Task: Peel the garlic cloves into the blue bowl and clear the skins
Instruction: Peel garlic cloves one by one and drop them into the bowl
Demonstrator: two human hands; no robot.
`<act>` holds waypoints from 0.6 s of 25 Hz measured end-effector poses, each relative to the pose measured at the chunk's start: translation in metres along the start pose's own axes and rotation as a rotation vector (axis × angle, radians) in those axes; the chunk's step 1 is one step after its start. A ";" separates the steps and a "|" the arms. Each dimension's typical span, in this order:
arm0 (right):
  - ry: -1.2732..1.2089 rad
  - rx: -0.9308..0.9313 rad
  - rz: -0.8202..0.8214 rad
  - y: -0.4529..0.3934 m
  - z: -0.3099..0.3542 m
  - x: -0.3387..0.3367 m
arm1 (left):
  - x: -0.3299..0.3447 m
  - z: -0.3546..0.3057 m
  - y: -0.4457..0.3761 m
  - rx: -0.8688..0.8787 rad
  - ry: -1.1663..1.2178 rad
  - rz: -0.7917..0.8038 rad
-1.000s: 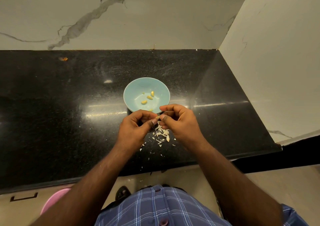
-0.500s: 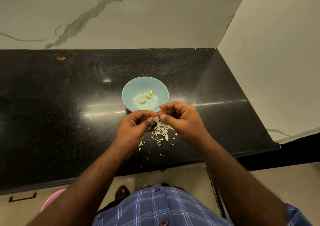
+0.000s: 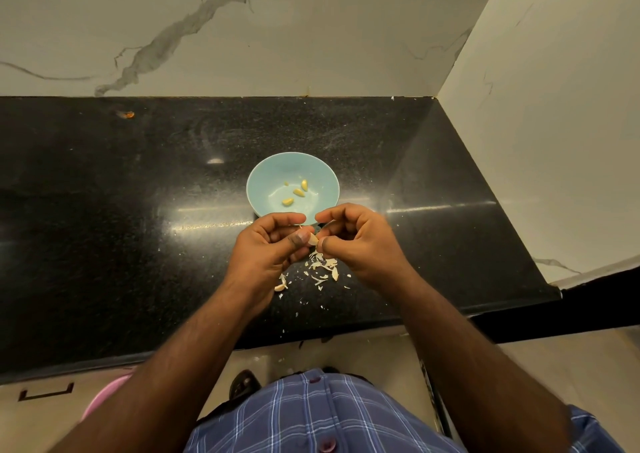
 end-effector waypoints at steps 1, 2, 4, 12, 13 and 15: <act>0.021 -0.011 -0.010 0.001 0.001 0.001 | 0.000 -0.001 0.000 0.005 -0.010 -0.003; 0.045 -0.021 -0.025 0.002 0.000 0.001 | -0.002 -0.001 -0.001 0.013 -0.019 -0.008; 0.118 -0.052 -0.065 0.005 0.001 0.002 | -0.002 -0.001 -0.001 0.024 -0.025 -0.017; 0.128 -0.077 -0.102 0.007 0.005 -0.003 | 0.004 0.005 0.001 -0.043 0.079 -0.018; 0.141 -0.079 -0.111 0.006 0.005 -0.005 | 0.004 0.007 0.001 -0.071 0.102 -0.018; 0.157 -0.086 -0.121 0.005 0.004 -0.009 | 0.003 0.011 0.003 -0.117 0.133 -0.018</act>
Point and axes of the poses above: each hand's wrist, its own y-axis away from the middle knuckle, its own x-axis out of the palm, z = x × y, the point moved 10 cm from there along -y, towards the middle knuckle, and after that the axes turned 7 degrees about x, right-handed, at the moved point
